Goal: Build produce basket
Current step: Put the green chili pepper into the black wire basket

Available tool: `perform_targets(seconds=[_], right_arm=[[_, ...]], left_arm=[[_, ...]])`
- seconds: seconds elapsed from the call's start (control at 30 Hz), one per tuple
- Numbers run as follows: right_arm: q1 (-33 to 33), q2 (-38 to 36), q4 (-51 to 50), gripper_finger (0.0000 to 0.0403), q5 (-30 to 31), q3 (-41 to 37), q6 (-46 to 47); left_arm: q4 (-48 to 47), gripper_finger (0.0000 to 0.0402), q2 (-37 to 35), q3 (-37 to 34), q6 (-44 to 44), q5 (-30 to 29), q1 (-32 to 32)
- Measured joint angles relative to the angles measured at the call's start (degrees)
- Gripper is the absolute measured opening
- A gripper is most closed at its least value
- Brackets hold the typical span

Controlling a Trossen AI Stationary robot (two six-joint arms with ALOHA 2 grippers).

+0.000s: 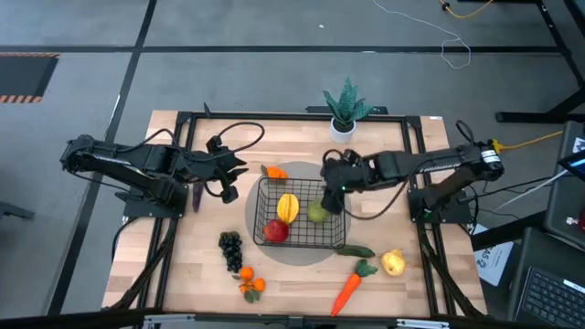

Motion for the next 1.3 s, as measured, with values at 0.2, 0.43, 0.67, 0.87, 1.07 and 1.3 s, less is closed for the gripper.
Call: perform_targets(seconds=[0.2,0.43,0.67,0.87,1.07,1.3], right_arm=[[1.5,0.0,-17.3,0.0228,-9.3,3.0,4.7],[6.5,0.0,-35.2,0.0228,-11.4,3.0,14.6],[15.7,-0.4,-32.0,0.0228,-14.9,0.4,21.3],[23.8,-0.4,-24.2,0.0228,-14.7,-3.7,26.3],[28.9,-0.4,-11.8,0.0228,-14.7,-9.0,28.6],[31.7,-0.4,-2.3,0.0228,-14.7,-16.9,31.7]], left_arm=[[0.0,0.0073,0.0,0.0,0.0,0.0,0.0],[0.0,0.0073,0.0,0.0,0.0,0.0,0.0],[0.0,0.0073,0.0,0.0,-2.5,0.0,0.0],[0.0,0.0073,0.0,0.0,-2.8,0.0,0.0],[0.0,0.0073,0.0,0.0,-2.8,0.0,0.0],[0.0,0.0073,0.0,0.0,-2.8,0.0,0.0]])
